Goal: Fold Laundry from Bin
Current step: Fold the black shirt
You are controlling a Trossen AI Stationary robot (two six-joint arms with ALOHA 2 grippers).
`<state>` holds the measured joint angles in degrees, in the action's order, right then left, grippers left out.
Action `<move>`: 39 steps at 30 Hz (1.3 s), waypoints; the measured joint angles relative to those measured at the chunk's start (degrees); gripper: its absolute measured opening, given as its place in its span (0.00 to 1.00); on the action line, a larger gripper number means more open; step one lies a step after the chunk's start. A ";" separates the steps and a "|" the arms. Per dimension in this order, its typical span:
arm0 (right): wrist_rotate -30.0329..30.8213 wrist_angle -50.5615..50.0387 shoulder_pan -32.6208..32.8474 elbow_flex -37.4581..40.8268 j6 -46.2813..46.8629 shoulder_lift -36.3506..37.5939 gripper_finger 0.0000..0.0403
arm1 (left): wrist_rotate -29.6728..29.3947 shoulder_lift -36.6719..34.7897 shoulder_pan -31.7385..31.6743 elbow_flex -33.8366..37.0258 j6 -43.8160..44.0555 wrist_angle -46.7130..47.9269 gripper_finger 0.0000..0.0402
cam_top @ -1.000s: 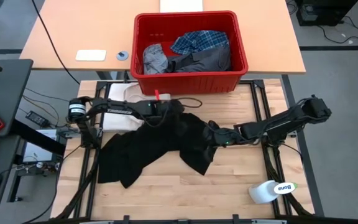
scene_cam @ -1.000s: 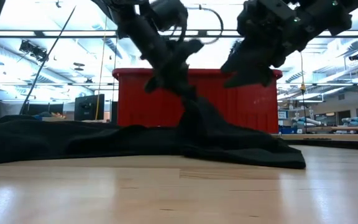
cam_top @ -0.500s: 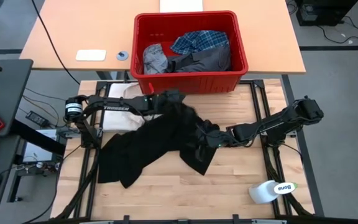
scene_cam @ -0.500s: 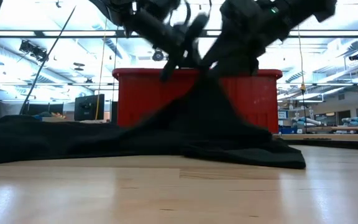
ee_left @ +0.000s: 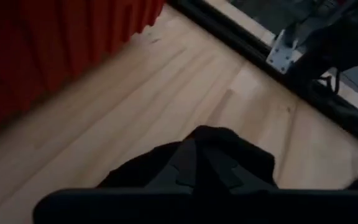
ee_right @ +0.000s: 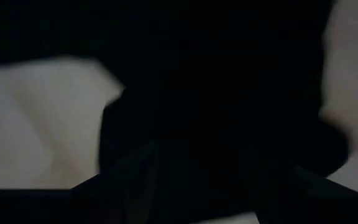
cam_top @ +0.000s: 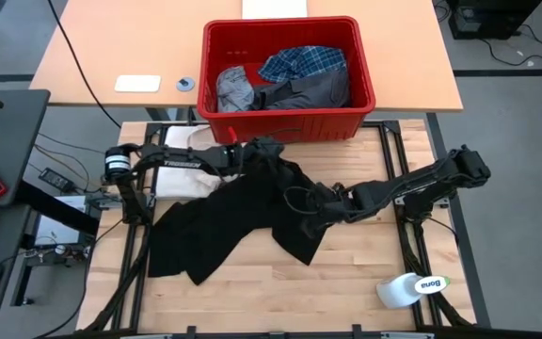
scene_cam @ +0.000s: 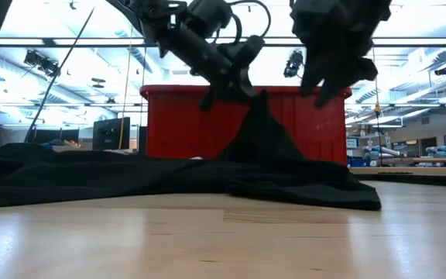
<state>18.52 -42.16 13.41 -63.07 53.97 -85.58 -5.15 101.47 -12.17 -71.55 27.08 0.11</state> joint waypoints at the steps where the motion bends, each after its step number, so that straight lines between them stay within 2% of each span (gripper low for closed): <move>1: -3.20 -0.28 -0.15 0.00 0.02 -0.01 0.57 | 0.88 0.06 -0.06 0.00 0.15 -0.67 0.02; 4: -11.23 -0.16 -0.64 0.80 -0.29 -0.02 0.57 | 1.82 -0.18 0.46 -0.11 0.15 -3.13 0.02; 6: -12.43 1.11 -0.22 2.37 -3.32 -0.02 0.57 | 2.05 -0.26 0.56 -0.11 0.32 -3.38 0.02; 9: -12.94 7.24 1.91 6.90 -13.99 -0.02 0.57 | 1.85 -0.73 0.34 -0.09 0.85 -3.45 0.02; 11: -17.27 11.50 2.53 10.98 -19.43 -0.02 0.57 | 1.81 -0.81 0.07 -0.11 0.87 -3.51 0.02; 14: -24.84 15.70 0.80 17.17 -21.81 -0.02 0.57 | 1.85 -0.79 0.07 -0.11 2.08 -3.25 0.02; 18: -27.23 16.40 -2.02 23.46 -23.95 1.93 0.57 | 2.68 -0.77 0.84 -0.09 3.88 -6.43 0.02; 25: -21.87 15.63 -5.01 29.31 -31.36 14.54 0.57 | 3.15 -4.13 3.80 -0.07 3.71 -27.55 0.02; 32: -17.45 15.48 -7.29 31.43 -33.15 28.17 0.57 | 3.15 -7.35 4.11 -0.08 -2.52 -53.98 0.02; 35: -12.36 15.79 -8.00 31.45 -33.63 32.68 0.57 | 4.98 -8.98 3.70 -0.09 -4.96 -60.36 0.02; 39: -7.75 17.97 -8.20 31.45 -33.22 37.48 0.57 | 5.46 -12.70 3.58 -0.09 -5.79 -62.39 0.02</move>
<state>10.76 -24.18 5.21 -31.62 20.75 -48.10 0.31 88.77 -8.60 -71.64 21.28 -62.28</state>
